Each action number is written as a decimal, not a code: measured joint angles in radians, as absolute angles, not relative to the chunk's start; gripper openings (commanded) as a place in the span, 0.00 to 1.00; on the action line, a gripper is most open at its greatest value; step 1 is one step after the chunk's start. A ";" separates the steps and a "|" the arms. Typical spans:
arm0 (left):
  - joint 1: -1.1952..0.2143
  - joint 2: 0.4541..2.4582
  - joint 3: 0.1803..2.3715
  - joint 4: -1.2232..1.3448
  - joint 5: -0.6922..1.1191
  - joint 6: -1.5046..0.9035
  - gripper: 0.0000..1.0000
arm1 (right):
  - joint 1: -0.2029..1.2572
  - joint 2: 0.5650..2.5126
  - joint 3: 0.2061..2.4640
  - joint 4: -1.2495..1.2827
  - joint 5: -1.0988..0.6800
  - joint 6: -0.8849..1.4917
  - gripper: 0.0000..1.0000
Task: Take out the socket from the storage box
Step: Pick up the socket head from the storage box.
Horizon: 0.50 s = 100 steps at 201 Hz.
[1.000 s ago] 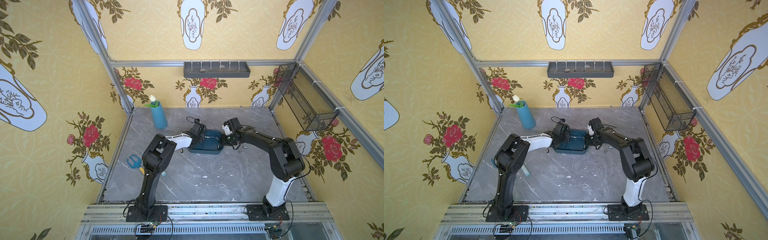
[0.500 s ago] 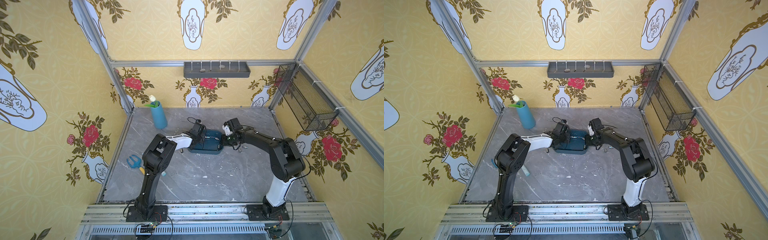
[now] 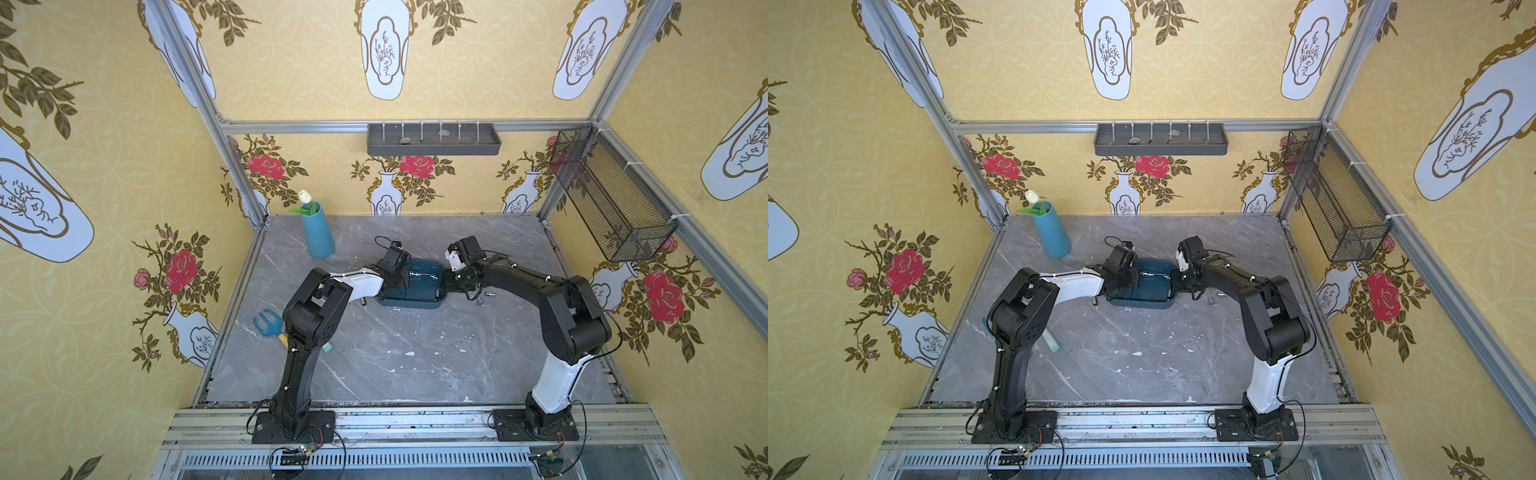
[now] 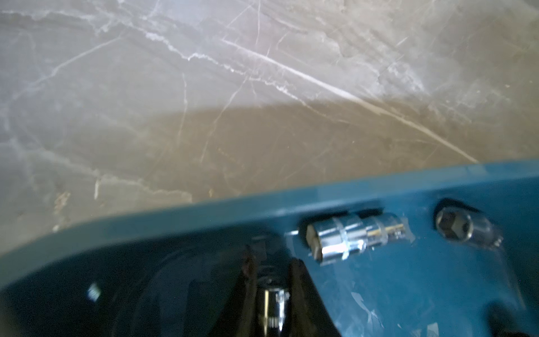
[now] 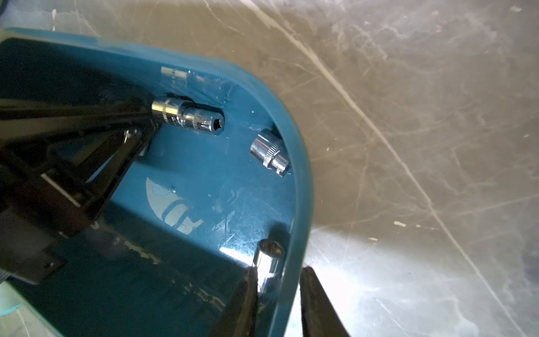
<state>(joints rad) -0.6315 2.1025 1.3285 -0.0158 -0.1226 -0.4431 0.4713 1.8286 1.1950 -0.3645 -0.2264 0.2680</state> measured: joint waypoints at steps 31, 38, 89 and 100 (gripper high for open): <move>-0.635 2.007 1.275 -0.030 -0.110 -0.453 0.18 | 0.471 1.825 1.195 -0.366 -0.226 0.268 0.31; -0.635 1.983 1.263 -0.029 -0.107 -0.455 0.18 | 0.471 1.823 1.195 -0.366 -0.225 0.268 0.31; -0.623 1.799 1.174 -0.046 -0.109 -0.472 0.18 | 0.470 1.806 1.209 -0.376 -0.217 0.268 0.32; -0.610 1.765 1.154 -0.051 -0.116 -0.473 0.17 | 0.470 1.799 1.218 -0.387 -0.204 0.268 0.33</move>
<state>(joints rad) -0.6098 1.7645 1.1542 -0.0509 -0.1158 -0.4732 0.4702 1.7988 1.2182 -0.3866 -0.2043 0.2676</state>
